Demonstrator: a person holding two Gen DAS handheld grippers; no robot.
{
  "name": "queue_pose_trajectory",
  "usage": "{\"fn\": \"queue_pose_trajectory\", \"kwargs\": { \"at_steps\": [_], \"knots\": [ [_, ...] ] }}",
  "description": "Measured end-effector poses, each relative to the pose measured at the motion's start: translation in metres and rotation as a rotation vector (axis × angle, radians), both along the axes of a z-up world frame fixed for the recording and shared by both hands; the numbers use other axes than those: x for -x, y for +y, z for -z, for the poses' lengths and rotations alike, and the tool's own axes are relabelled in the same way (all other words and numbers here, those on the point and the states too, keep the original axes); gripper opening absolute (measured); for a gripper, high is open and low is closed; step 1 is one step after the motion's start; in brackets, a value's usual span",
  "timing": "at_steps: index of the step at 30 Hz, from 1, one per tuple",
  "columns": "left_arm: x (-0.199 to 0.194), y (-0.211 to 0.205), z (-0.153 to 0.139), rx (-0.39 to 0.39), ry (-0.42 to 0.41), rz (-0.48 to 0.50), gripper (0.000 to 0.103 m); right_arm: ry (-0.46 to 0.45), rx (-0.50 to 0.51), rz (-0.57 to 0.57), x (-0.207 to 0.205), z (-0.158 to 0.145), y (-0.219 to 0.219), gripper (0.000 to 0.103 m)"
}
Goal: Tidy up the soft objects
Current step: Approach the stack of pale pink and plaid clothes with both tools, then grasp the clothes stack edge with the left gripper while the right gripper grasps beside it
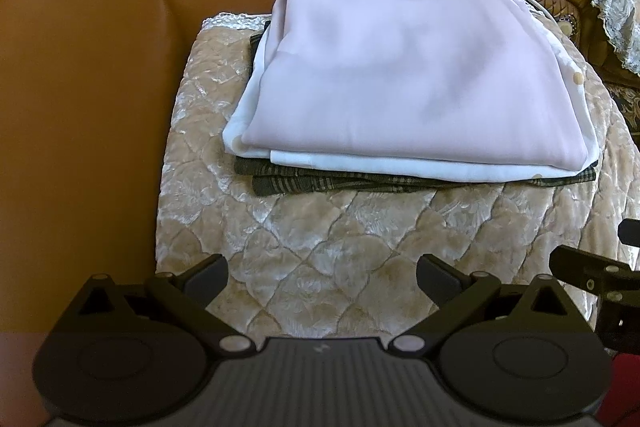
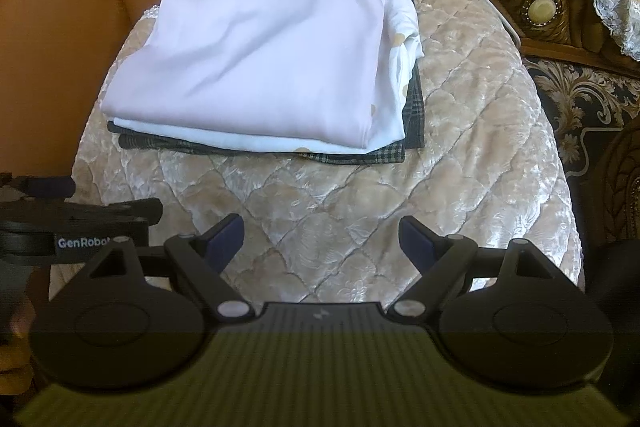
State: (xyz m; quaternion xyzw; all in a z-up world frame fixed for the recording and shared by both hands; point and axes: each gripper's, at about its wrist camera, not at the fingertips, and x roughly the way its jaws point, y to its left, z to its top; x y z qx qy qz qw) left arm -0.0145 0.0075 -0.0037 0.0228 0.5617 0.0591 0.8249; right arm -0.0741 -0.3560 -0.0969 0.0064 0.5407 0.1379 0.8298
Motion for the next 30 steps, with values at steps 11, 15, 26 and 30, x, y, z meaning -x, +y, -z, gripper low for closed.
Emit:
{"fn": "queue_pose_trajectory", "kwargs": {
  "at_steps": [11, 15, 26, 30],
  "knots": [
    [-0.004, 0.006, 0.006, 0.011, -0.002, 0.0, 0.103, -0.01, -0.004, -0.051, -0.002, 0.002, 0.006, 0.092],
    [-0.007, 0.012, 0.007, 0.007, -0.002, -0.006, 0.103, -0.034, -0.016, -0.1, -0.001, 0.001, 0.012, 0.092],
    [-0.014, 0.024, 0.009, 0.017, -0.01, -0.013, 0.103, -0.101, 0.022, -0.217, -0.002, -0.002, 0.039, 0.092],
    [-0.017, 0.03, 0.007, 0.032, -0.016, -0.02, 0.103, -0.169, 0.031, -0.277, 0.002, -0.005, 0.052, 0.092]
  ]
}}
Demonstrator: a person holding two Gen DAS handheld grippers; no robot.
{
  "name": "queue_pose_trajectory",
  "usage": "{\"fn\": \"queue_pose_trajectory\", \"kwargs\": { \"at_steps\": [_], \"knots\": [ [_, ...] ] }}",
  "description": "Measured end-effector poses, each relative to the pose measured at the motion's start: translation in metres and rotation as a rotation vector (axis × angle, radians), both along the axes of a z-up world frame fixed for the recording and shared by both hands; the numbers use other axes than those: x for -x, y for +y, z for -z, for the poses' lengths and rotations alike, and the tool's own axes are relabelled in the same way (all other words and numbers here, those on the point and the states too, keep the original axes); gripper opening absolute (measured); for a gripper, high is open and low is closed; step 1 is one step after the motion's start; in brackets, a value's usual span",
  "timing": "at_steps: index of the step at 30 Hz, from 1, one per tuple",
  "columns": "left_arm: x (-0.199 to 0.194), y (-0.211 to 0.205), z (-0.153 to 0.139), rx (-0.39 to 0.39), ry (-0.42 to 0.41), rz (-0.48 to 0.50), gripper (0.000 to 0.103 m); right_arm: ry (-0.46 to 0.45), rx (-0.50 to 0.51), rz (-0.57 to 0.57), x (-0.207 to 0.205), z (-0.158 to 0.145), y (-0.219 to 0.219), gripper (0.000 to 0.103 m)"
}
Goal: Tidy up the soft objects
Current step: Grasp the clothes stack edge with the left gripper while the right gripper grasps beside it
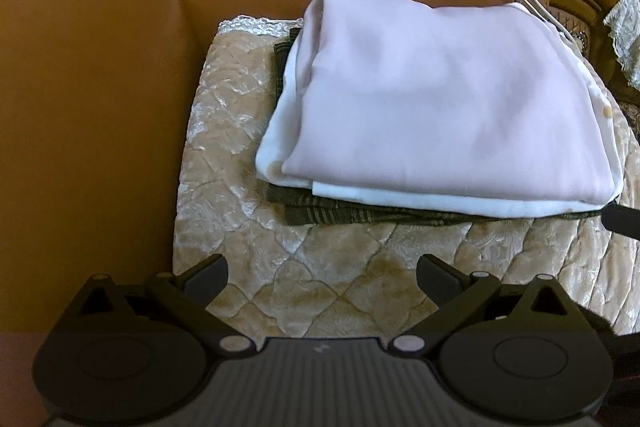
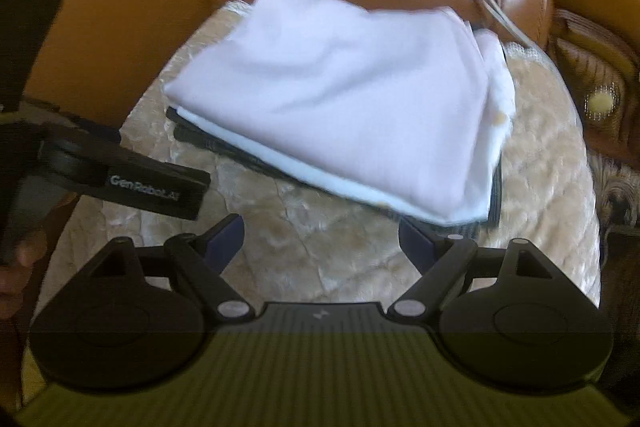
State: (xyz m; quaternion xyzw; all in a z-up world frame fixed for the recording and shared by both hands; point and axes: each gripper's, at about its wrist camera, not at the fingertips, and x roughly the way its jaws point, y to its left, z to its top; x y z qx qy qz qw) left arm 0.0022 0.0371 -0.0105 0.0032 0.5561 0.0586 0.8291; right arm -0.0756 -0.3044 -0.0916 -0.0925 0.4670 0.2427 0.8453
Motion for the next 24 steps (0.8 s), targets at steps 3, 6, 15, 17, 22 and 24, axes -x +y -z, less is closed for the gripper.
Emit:
{"fn": "queue_pose_trajectory", "kwargs": {
  "at_steps": [3, 6, 15, 17, 22, 24],
  "knots": [
    [-0.002, 0.006, -0.002, 0.015, -0.004, -0.007, 0.103, -0.061, 0.023, -0.042, 0.002, -0.001, 0.012, 0.092],
    [-0.004, 0.016, -0.006, 0.043, -0.001, -0.028, 0.103, -0.121, 0.054, -0.072, 0.002, 0.0, 0.024, 0.092],
    [-0.02, 0.066, -0.03, 0.139, -0.042, -0.136, 0.103, -0.27, 0.097, -0.219, 0.0, 0.006, 0.07, 0.092],
    [-0.023, 0.074, -0.031, 0.139, -0.045, -0.152, 0.103, -0.297, 0.111, -0.25, 0.0, 0.011, 0.08, 0.092],
    [-0.032, 0.085, -0.034, 0.181, -0.035, -0.17, 0.103, -0.434, 0.233, -0.39, 0.008, 0.027, 0.105, 0.092],
    [-0.034, 0.09, -0.035, 0.247, -0.027, -0.178, 0.103, -0.49, 0.297, -0.449, 0.013, 0.037, 0.115, 0.092]
  ]
}}
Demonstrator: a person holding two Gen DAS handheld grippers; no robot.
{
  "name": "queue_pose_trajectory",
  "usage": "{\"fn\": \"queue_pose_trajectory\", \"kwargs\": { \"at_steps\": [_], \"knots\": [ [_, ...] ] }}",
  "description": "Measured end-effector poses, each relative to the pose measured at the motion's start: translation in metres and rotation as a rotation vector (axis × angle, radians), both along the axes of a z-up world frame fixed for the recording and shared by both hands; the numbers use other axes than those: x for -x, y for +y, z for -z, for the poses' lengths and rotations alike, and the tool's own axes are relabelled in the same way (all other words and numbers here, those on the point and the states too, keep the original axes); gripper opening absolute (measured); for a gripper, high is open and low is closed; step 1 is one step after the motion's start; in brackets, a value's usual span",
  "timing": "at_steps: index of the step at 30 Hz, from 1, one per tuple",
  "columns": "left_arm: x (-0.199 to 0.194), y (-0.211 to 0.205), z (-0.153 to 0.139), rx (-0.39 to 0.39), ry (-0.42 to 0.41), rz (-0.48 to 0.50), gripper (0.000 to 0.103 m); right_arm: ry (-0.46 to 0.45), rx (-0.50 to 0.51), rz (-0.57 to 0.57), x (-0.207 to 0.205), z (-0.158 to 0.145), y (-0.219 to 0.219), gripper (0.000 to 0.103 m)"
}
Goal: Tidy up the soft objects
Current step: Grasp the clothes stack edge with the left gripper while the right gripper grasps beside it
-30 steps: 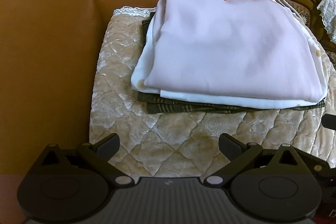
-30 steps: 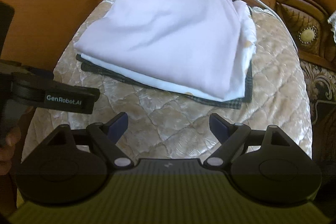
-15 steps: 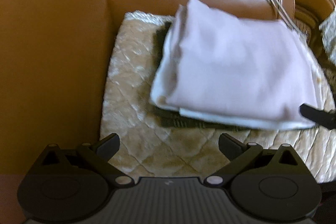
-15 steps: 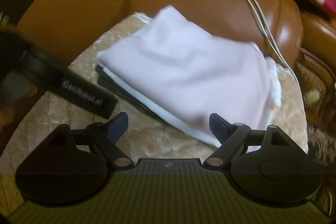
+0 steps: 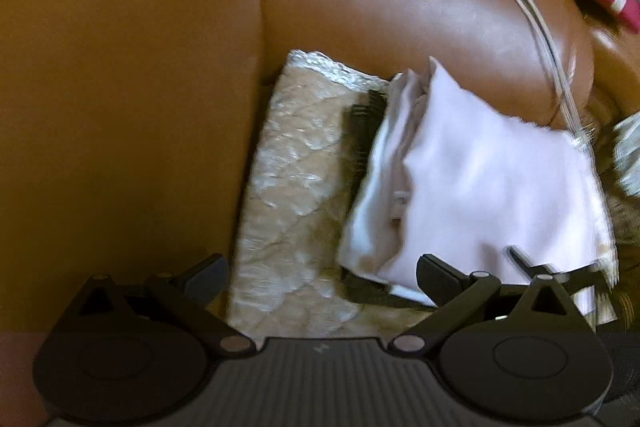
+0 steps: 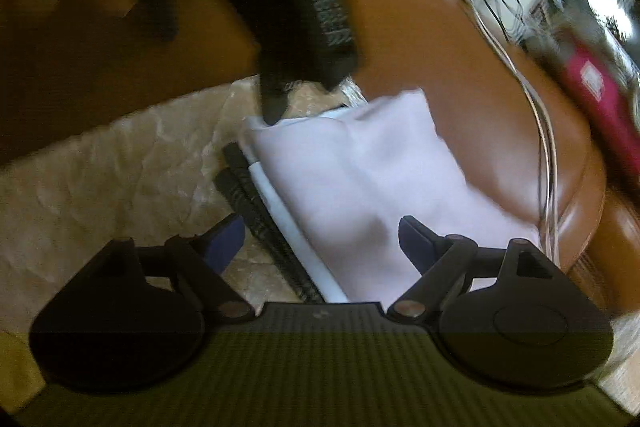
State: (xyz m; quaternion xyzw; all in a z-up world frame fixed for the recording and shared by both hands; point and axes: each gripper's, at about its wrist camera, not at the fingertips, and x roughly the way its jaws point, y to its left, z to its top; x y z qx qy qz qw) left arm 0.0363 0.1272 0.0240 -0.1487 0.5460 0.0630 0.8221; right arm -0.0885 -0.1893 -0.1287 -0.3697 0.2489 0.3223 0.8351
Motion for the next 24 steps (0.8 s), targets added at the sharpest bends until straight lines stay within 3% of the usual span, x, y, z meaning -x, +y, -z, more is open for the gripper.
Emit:
{"fn": "queue_pose_trajectory", "kwargs": {
  "at_steps": [3, 8, 12, 16, 17, 18, 24],
  "knots": [
    [-0.004, 0.005, 0.004, 0.082, 0.016, -0.01, 0.103, -0.075, 0.097, -0.069, 0.005, 0.016, 0.015, 0.092],
    [-0.01, 0.007, 0.005, 0.072, 0.028, 0.0, 0.103, -0.176, 0.204, -0.126, 0.01, 0.04, 0.032, 0.092],
    [-0.018, 0.012, 0.006, 0.101, 0.041, 0.02, 0.103, -0.191, 0.212, -0.109, 0.003, 0.044, 0.039, 0.071],
    [-0.029, 0.014, 0.01, 0.152, 0.07, 0.031, 0.103, -0.192, 0.191, -0.103, 0.0, 0.043, 0.038, 0.055],
    [-0.033, 0.015, 0.011, 0.167, 0.077, 0.027, 0.103, -0.182, 0.163, -0.09, -0.003, 0.038, 0.036, 0.041],
    [-0.036, 0.015, 0.012, 0.179, 0.084, 0.025, 0.103, -0.16, 0.129, -0.074, -0.007, 0.032, 0.033, 0.035],
    [-0.054, 0.013, 0.018, 0.331, 0.104, 0.005, 0.103, -0.087, -0.039, 0.026, -0.027, 0.002, 0.017, 0.029]
  ]
}}
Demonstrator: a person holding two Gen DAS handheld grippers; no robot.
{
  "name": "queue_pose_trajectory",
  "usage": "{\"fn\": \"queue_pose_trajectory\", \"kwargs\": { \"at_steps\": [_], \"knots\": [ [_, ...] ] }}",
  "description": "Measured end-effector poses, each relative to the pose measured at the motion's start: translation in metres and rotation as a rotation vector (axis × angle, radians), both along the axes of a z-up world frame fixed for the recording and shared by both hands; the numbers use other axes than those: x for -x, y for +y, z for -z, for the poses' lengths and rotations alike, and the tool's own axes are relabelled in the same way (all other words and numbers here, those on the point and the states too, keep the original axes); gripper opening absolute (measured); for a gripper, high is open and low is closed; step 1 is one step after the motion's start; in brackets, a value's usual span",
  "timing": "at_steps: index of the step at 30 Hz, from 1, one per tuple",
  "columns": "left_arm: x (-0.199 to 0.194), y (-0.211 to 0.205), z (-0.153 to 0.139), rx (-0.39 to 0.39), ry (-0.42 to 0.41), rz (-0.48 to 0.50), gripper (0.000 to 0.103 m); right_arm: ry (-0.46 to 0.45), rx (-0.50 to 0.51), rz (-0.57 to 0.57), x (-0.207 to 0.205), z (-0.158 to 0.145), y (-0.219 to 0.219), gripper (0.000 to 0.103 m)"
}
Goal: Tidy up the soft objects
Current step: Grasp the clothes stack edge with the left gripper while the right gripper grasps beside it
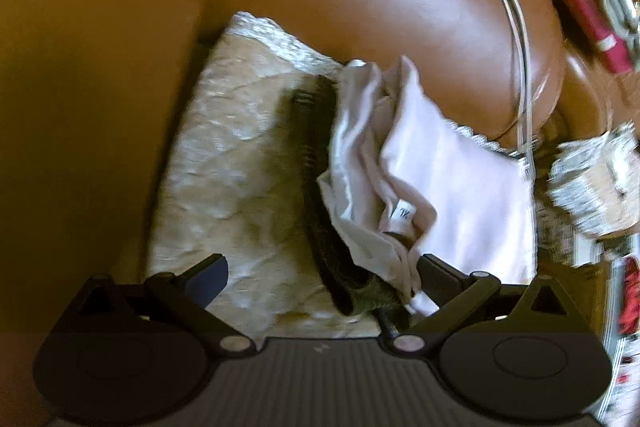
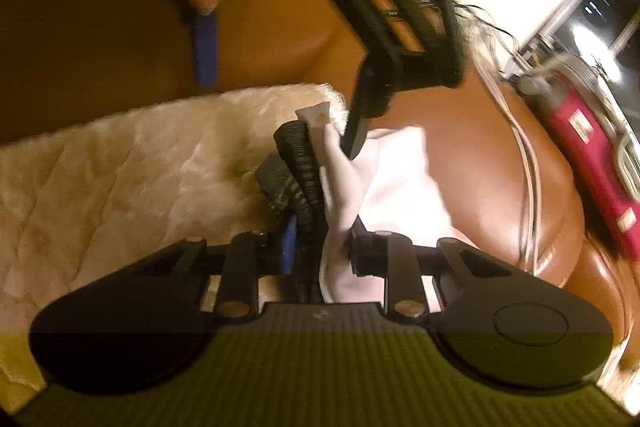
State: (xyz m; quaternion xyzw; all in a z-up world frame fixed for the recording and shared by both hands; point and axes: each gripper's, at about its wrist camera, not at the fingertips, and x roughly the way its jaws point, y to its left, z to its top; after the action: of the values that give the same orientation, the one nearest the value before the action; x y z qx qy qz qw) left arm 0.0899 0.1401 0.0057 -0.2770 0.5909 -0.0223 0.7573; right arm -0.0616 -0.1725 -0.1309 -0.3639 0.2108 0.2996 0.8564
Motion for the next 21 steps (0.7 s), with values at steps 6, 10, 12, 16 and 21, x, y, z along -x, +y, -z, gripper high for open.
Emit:
{"fn": "queue_pose_trajectory", "kwargs": {
  "at_steps": [6, 10, 12, 16, 21],
  "knots": [
    [-0.031, 0.002, 0.022, 0.195, 0.021, -0.045, 0.103, 0.069, -0.141, 0.104, -0.013, -0.019, -0.014, 0.029],
    [-0.044, -0.001, 0.042, 0.301, 0.05, -0.067, 0.103, 0.107, -0.205, 0.151, -0.02, -0.026, -0.025, 0.029],
    [-0.05, -0.008, 0.049, 0.33, 0.061, -0.039, 0.103, 0.117, -0.225, 0.17, -0.017, -0.027, -0.034, 0.029],
    [-0.061, -0.02, 0.054, 0.324, 0.062, -0.006, 0.103, 0.128, -0.247, 0.181, -0.016, -0.031, -0.044, 0.029],
    [-0.074, -0.036, 0.055, 0.25, 0.09, 0.1, 0.103, 0.053, -0.151, 0.111, 0.001, -0.021, -0.032, 0.029]
  ]
}}
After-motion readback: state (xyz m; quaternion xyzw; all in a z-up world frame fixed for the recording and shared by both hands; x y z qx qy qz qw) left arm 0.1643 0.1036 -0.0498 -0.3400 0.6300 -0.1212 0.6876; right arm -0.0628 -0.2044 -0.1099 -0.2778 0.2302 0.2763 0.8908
